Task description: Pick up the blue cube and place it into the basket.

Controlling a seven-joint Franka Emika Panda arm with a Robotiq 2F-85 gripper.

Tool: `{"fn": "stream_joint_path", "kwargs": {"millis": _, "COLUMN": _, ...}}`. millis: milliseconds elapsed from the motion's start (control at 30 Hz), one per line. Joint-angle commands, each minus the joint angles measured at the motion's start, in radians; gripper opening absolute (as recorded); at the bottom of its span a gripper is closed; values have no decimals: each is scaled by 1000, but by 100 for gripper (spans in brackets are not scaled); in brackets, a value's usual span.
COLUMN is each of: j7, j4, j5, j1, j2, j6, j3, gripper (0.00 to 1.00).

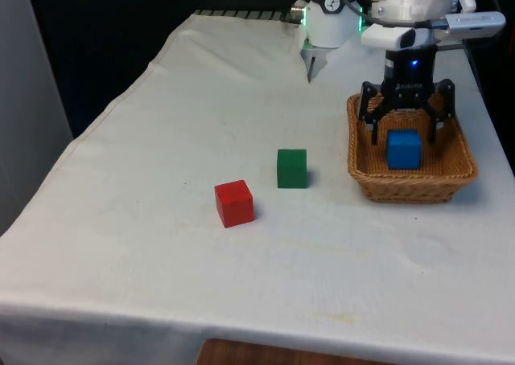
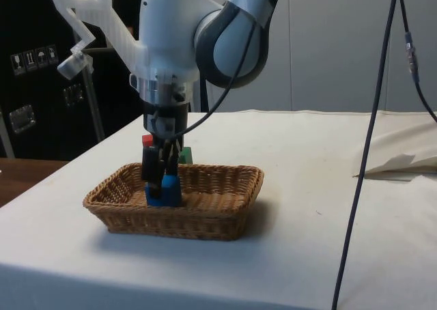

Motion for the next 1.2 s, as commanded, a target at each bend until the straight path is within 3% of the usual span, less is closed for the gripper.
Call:
{"fn": "stream_joint_path", "kwargs": {"millis": 0, "j7": 2, "j4": -1, "j5": -2, "j1": 2, "j2": -1, "j6": 1, "j3": -1, "gripper": 100}}
{"fn": "stream_joint_path", "kwargs": {"millis": 200, "j7": 0, "j4": 0, "j5": 0, "j1": -2, "j2": -4, "j6": -1, "j3": -1, "gripper": 100}}
{"fn": "stream_joint_path", "kwargs": {"millis": 500, "j7": -13, "j4": -5, "j5": 18, "j1": -20, "j2": -50, "j6": -32, "j3": 7, "gripper": 100}}
{"fn": "stream_joint_path", "kwargs": {"millis": 533, "j7": -2, "j4": -2, "j5": 3, "j1": -11, "j2": -49, "j6": -30, "j3": -6, "gripper": 100}}
{"fn": "stream_joint_path", "kwargs": {"millis": 567, "j7": -15, "j4": -5, "j5": 21, "j1": -22, "j2": -59, "j6": -38, "j3": 6, "gripper": 100}}
{"fn": "stream_joint_path", "kwargs": {"millis": 767, "j7": -19, "j4": -4, "j5": 28, "j1": -28, "j2": -86, "j6": -57, "j3": 4, "gripper": 100}}
{"fn": "stream_joint_path", "kwargs": {"millis": 800, "j7": -19, "j4": -3, "j5": 28, "j1": -28, "j2": -90, "j6": -60, "j3": 4, "gripper": 100}}
{"fn": "stream_joint_path", "kwargs": {"millis": 833, "j7": -4, "j4": -2, "j5": 8, "j1": -17, "j2": -81, "j6": -50, "j3": -9, "gripper": 100}}
{"fn": "stream_joint_path", "kwargs": {"millis": 867, "j7": -19, "j4": -3, "j5": 29, "j1": -29, "j2": -94, "j6": -63, "j3": 3, "gripper": 100}}
{"fn": "stream_joint_path", "kwargs": {"millis": 1133, "j7": -20, "j4": 3, "j5": 33, "j1": -34, "j2": -124, "j6": -87, "j3": -2, "gripper": 100}}
{"fn": "stream_joint_path", "kwargs": {"millis": 1167, "j7": -4, "j4": 1, "j5": 12, "j1": -25, "j2": -123, "j6": -79, "j3": -14, "gripper": 100}}
